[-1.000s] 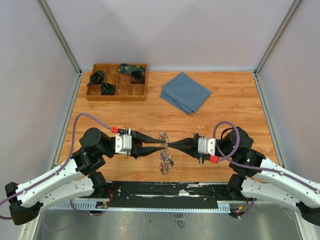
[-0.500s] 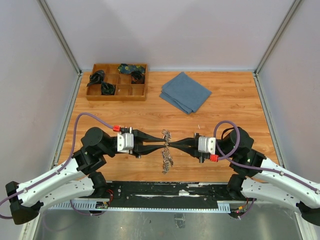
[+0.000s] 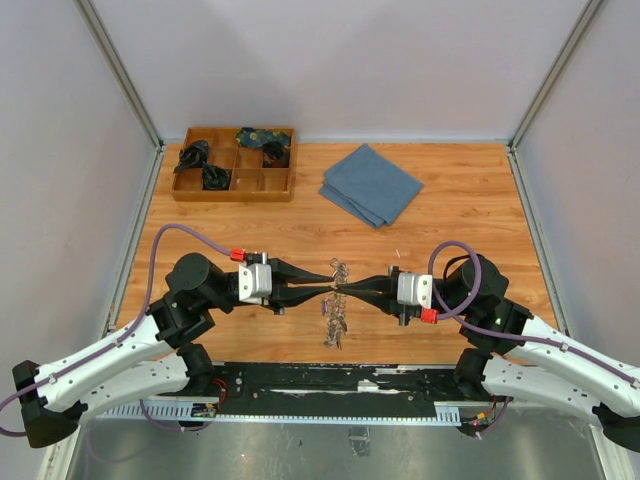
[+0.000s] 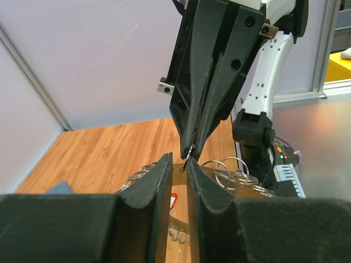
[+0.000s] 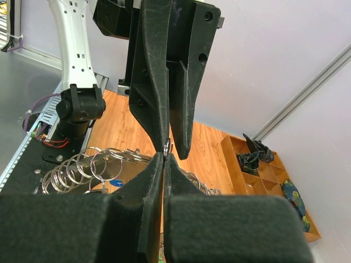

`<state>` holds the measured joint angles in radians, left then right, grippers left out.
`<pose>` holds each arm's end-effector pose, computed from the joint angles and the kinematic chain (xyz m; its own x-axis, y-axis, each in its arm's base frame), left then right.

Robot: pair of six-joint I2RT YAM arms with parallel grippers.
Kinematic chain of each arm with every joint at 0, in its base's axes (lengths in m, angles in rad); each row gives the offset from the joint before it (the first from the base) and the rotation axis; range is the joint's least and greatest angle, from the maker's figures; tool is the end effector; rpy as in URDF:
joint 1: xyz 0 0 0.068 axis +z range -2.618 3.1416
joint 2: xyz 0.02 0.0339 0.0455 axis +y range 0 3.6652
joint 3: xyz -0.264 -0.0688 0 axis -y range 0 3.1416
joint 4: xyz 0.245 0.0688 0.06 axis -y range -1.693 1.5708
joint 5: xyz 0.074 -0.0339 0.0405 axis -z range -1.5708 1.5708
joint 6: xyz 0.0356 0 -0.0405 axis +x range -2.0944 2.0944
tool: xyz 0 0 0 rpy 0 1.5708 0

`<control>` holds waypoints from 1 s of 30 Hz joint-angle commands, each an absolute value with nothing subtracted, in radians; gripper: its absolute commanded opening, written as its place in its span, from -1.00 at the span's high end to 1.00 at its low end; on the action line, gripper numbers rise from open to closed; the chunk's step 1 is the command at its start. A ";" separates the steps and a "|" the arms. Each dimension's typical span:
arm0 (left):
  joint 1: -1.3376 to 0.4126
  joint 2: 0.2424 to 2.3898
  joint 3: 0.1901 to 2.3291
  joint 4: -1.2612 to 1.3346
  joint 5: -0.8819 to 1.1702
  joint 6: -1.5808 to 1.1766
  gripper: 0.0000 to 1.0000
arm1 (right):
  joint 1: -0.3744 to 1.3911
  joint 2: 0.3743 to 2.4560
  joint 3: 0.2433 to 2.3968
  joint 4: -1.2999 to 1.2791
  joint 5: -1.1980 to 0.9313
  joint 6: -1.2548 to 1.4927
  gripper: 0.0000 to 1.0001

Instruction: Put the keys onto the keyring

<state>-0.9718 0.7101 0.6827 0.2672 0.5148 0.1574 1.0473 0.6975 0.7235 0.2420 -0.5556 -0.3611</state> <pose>0.0804 -0.1489 0.3638 0.2872 -0.1787 -0.9410 0.9553 0.1253 0.2678 0.0645 0.1493 0.3770 0.4736 0.2201 -0.8528 -0.8795 0.0663 -0.4714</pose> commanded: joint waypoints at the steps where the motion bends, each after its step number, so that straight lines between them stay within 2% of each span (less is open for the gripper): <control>1: -0.968 0.718 0.698 0.280 0.505 0.172 0.59 | 1.063 0.688 0.763 0.319 -0.561 -0.346 0.99; 6: -0.968 0.721 0.699 0.286 0.525 0.173 0.73 | 1.063 0.692 0.758 0.319 -0.543 -0.350 0.99; 10: -0.968 0.715 0.696 0.293 0.547 0.173 0.98 | 1.063 0.694 0.757 0.316 -0.515 -0.357 0.99; 12: -0.968 0.712 0.695 0.291 0.547 0.171 0.99 | 1.063 0.696 0.759 0.308 -0.484 -0.354 0.96; 19: -0.968 0.692 0.673 0.264 0.415 0.131 0.99 | 1.063 0.677 0.872 -0.014 -0.251 -0.273 0.32; 23: -0.967 0.687 0.652 0.244 0.325 0.113 0.99 | 1.063 0.646 0.906 -0.188 -0.117 -0.166 0.08; 30: -0.968 0.720 0.640 0.164 0.217 0.070 0.99 | 1.063 0.613 0.911 -0.433 0.278 0.172 0.02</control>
